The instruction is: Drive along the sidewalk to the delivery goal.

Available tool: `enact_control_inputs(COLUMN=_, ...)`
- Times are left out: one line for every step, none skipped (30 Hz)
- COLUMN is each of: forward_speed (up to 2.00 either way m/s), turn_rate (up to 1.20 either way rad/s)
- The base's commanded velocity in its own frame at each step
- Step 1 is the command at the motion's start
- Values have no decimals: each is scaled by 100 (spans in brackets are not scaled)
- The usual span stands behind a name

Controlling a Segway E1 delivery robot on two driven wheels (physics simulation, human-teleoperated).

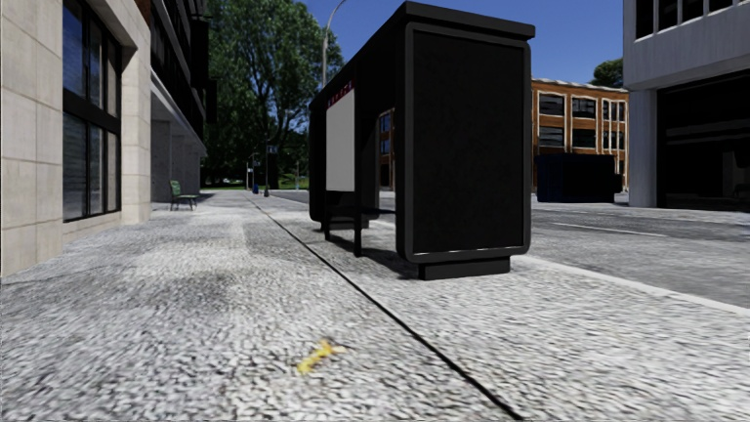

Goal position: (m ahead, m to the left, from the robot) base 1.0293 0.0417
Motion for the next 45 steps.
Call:
enact_control_inputs(forward_speed=132, turn_rate=-48)
enact_control_inputs(forward_speed=132, turn_rate=-48)
enact_control_inputs(forward_speed=132, turn_rate=-48)
enact_control_inputs(forward_speed=132, turn_rate=-48)
enact_control_inputs(forward_speed=132, turn_rate=-48)
enact_control_inputs(forward_speed=132, turn_rate=-29)
enact_control_inputs(forward_speed=132, turn_rate=0)
enact_control_inputs(forward_speed=132, turn_rate=0)
enact_control_inputs(forward_speed=132, turn_rate=0)
enact_control_inputs(forward_speed=132, turn_rate=0)
enact_control_inputs(forward_speed=132, turn_rate=0)
enact_control_inputs(forward_speed=132, turn_rate=0)
enact_control_inputs(forward_speed=132, turn_rate=0)
enact_control_inputs(forward_speed=132, turn_rate=0)
enact_control_inputs(forward_speed=132, turn_rate=0)
enact_control_inputs(forward_speed=132, turn_rate=0)
enact_control_inputs(forward_speed=131, turn_rate=0)
enact_control_inputs(forward_speed=128, turn_rate=0)
enact_control_inputs(forward_speed=128, turn_rate=0)
enact_control_inputs(forward_speed=122, turn_rate=0)
enact_control_inputs(forward_speed=112, turn_rate=0)
enact_control_inputs(forward_speed=99, turn_rate=0)
enact_control_inputs(forward_speed=87, turn_rate=0)
enact_control_inputs(forward_speed=87, turn_rate=0)
enact_control_inputs(forward_speed=82, turn_rate=0)
enact_control_inputs(forward_speed=73, turn_rate=0)
enact_control_inputs(forward_speed=66, turn_rate=0)
enact_control_inputs(forward_speed=66, turn_rate=0)
enact_control_inputs(forward_speed=59, turn_rate=0)
enact_control_inputs(forward_speed=51, turn_rate=0)
enact_control_inputs(forward_speed=41, turn_rate=0)
enact_control_inputs(forward_speed=30, turn_rate=0)
enact_control_inputs(forward_speed=30, turn_rate=0)
enact_control_inputs(forward_speed=0, turn_rate=0)
enact_control_inputs(forward_speed=0, turn_rate=0)
enact_control_inputs(forward_speed=0, turn_rate=0)
enact_control_inputs(forward_speed=0, turn_rate=0)
enact_control_inputs(forward_speed=0, turn_rate=0)
enact_control_inputs(forward_speed=0, turn_rate=0)
enact_control_inputs(forward_speed=0, turn_rate=0)
enact_control_inputs(forward_speed=0, turn_rate=0)
enact_control_inputs(forward_speed=0, turn_rate=0)
enact_control_inputs(forward_speed=0, turn_rate=0)
enact_control_inputs(forward_speed=0, turn_rate=0)
enact_control_inputs(forward_speed=0, turn_rate=0)
